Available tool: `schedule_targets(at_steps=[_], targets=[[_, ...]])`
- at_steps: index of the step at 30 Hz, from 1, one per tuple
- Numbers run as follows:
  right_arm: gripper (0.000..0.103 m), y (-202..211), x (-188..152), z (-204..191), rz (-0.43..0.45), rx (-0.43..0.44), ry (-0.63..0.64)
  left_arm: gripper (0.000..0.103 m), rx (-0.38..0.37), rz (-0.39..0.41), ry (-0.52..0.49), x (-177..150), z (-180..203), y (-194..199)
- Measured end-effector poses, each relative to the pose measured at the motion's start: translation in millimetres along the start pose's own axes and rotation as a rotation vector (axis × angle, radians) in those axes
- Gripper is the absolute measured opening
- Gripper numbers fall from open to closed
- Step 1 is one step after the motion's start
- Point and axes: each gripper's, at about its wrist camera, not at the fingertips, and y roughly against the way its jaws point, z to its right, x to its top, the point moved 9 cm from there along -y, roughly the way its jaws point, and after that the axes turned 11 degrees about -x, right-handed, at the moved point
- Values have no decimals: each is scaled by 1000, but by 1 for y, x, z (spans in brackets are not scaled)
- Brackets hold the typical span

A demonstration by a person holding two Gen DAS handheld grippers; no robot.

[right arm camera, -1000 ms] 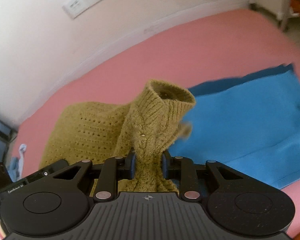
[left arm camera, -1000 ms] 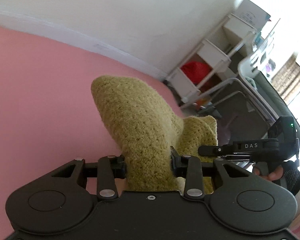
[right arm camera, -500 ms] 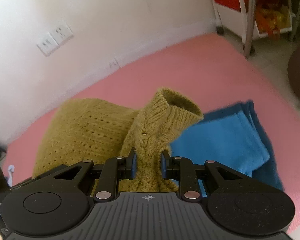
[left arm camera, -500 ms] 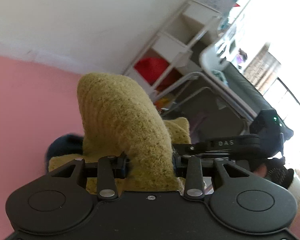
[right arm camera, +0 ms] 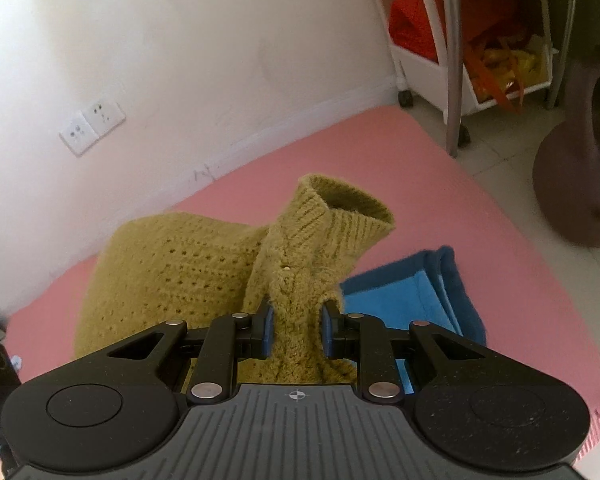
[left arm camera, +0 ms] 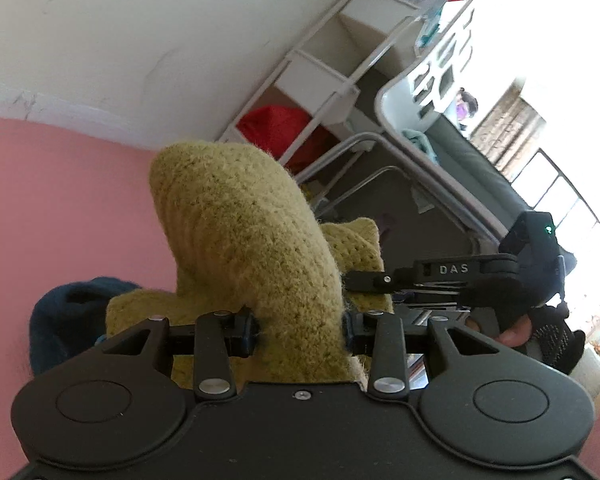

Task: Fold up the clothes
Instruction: 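Carry the vest with the left gripper onto the teal fleece garment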

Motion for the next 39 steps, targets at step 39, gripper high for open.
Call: schedule_targets(at_steps=[39], targets=[[26,-108,-64,38,-224,-369,50,48,216,-184,172,-58,-113,2]])
